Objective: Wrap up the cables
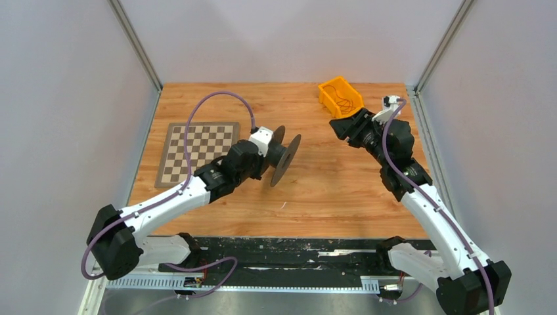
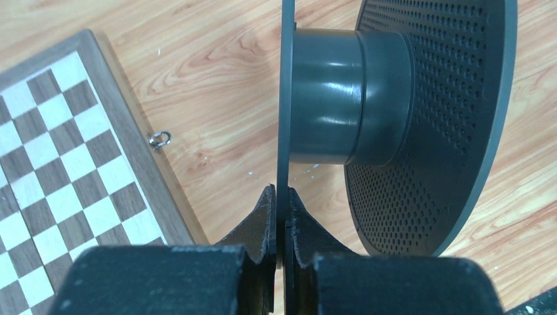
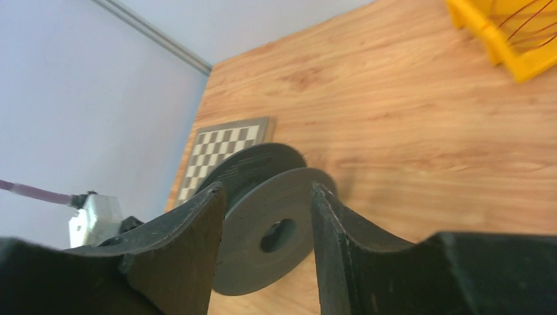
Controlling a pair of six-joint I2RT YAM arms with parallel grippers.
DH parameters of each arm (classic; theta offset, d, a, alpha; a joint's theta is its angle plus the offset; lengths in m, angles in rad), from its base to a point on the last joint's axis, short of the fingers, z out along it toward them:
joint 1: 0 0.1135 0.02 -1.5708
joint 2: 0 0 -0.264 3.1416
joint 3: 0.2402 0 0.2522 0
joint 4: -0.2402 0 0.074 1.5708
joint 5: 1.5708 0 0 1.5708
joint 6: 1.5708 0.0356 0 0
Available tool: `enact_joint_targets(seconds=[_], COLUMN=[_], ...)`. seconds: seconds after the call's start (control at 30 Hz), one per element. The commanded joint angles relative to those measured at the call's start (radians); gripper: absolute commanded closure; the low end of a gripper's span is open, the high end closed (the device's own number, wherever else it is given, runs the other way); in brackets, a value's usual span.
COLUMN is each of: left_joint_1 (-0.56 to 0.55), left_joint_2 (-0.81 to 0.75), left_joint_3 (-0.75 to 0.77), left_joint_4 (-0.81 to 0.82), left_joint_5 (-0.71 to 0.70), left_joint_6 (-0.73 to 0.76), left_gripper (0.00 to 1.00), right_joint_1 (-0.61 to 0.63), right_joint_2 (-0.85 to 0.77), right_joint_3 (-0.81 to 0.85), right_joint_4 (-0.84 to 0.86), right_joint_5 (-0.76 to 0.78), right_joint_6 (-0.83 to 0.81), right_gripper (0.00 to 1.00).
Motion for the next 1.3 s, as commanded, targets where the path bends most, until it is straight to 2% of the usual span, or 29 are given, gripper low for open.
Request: enact_joint_targets(seconds=[0.0,0.03,0.13,0.33,0.57,0.67,0.77,0.9,1.07,1.27], left_joint_1=[0.067,0.084,0.106,0.134,0.149,0.149,0.149,0.149,0.151,0.153], left_joint_2=[0.016,0.023,0.036,0.08,0.165,0.139,0.119,0.118,0.095,0.084], left_joint_3=[0.113,0.118,0.139,0.212,0.339,0.313,0.274,0.296,0.293,0.292], left_joint_4=[-0.049,-0.072,-0.099,-0.204,-0.388,-0.36,-0.319,-0.349,-0.346,-0.345], left_joint_5=[0.146,0.168,0.187,0.273,0.329,0.353,0.388,0.373,0.379,0.392], left_joint_6=[-0.069,-0.071,-0.088,-0.076,-0.008,0.002,-0.001,0.003,0.004,0.0], left_gripper=[0.98,0.95,0.79,0.68,0.63,0.59,0.57,0.56,0.54,0.52], right_joint_1=[-0.004,-0.004,-0.004,-0.007,-0.072,-0.129,-0.204,-0.283,-0.334,-0.368], right_joint_2=[-0.011,-0.015,-0.014,0.087,0.334,0.456,0.586,0.769,0.952,1.106], right_joint_3=[0.037,0.035,0.03,0.06,0.184,0.244,0.303,0.396,0.494,0.623], right_joint_4=[0.04,0.043,0.052,0.058,0.091,0.106,0.147,0.17,0.171,0.171], right_joint_5=[0.114,0.12,0.127,0.198,0.241,0.229,0.152,0.026,-0.056,-0.059], right_joint_6=[-0.2,-0.219,-0.252,-0.365,-0.483,-0.497,-0.514,-0.529,-0.53,-0.524], right_gripper=[0.51,0.51,0.51,0.5,0.54,0.55,0.57,0.6,0.61,0.57])
